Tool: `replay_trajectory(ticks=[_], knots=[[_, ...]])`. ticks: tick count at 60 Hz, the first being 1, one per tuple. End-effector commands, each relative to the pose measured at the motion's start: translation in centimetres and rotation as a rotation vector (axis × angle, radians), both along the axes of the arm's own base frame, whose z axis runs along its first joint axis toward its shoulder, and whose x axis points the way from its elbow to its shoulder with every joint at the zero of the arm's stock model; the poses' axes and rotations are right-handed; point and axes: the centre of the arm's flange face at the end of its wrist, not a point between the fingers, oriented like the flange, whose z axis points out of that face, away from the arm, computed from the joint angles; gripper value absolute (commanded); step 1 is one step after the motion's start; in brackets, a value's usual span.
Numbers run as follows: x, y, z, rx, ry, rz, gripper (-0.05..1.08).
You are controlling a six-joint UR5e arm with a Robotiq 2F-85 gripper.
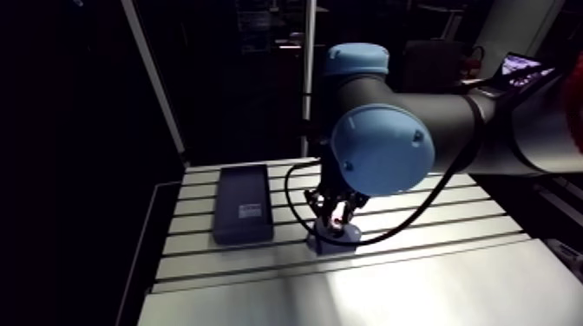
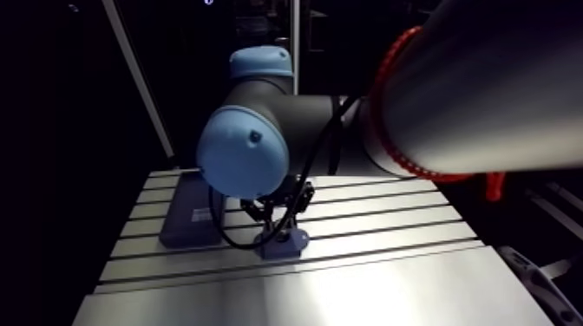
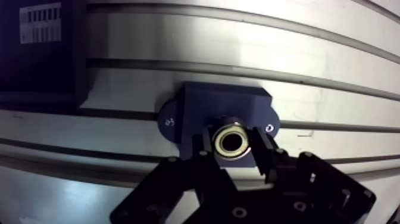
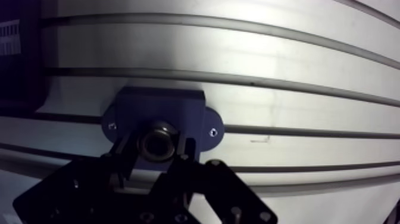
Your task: Pick up the bearing and press it into the housing until flush.
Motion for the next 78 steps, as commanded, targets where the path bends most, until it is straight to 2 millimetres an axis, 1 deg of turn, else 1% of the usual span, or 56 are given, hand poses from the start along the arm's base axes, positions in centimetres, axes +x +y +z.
replay_trajectory(ticks=[1, 78], knots=[[0.17, -0.04, -0.31, 0.000, 0.006, 0.003, 0.81], [0.30, -0.06, -0.90, 0.000, 0.006, 0.023, 0.82]])
